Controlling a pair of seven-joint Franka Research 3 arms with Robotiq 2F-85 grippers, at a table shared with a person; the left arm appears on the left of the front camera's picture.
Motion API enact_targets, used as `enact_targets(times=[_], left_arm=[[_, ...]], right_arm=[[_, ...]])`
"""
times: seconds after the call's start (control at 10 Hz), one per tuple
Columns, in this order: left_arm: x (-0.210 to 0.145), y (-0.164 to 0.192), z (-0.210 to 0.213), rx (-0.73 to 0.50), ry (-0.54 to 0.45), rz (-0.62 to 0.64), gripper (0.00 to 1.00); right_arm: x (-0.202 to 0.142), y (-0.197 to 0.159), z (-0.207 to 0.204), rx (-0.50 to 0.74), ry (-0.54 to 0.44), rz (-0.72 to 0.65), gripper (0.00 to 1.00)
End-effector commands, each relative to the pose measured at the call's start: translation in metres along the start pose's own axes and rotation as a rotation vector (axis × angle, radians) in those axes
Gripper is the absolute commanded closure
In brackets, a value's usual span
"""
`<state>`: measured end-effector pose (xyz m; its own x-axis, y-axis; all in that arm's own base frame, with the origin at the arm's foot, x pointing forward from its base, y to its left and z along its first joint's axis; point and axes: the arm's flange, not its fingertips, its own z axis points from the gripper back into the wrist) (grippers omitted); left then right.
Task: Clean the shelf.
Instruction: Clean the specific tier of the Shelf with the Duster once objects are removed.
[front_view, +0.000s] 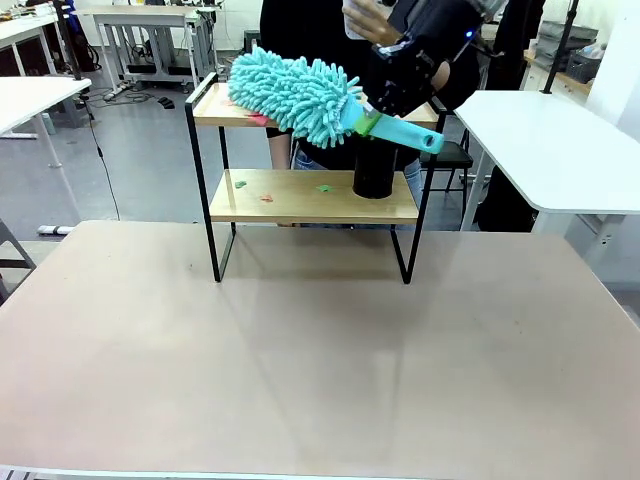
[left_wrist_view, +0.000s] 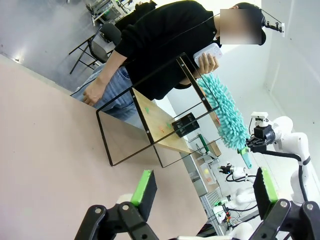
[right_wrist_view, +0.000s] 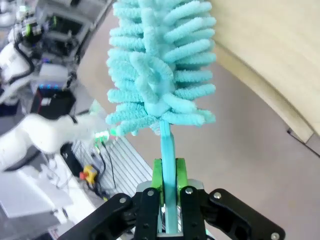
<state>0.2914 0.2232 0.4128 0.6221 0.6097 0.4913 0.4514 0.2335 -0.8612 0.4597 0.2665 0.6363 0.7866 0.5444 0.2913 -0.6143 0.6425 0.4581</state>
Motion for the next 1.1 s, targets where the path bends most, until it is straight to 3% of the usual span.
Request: enact_targets(times=[0.0,0.3,1.0], left_arm=[[-0.007,-0.003,-0.001,-0.01,0.005,-0.021,0.0],[-0.007,-0.003,-0.001,-0.01,0.005,-0.021,0.0],[-0.007,-0.003,-0.001,-0.01,0.005,-0.021,0.0]], right_arm=[[-0.01,-0.011,0.021,0.002,0.125,0.154,1.0],[-0.036,-0.017,0.036,0.046,0.254,0.309,1.0],[-0.084,-0.031,0.071,0.163,0.156,0.232,1.0]])
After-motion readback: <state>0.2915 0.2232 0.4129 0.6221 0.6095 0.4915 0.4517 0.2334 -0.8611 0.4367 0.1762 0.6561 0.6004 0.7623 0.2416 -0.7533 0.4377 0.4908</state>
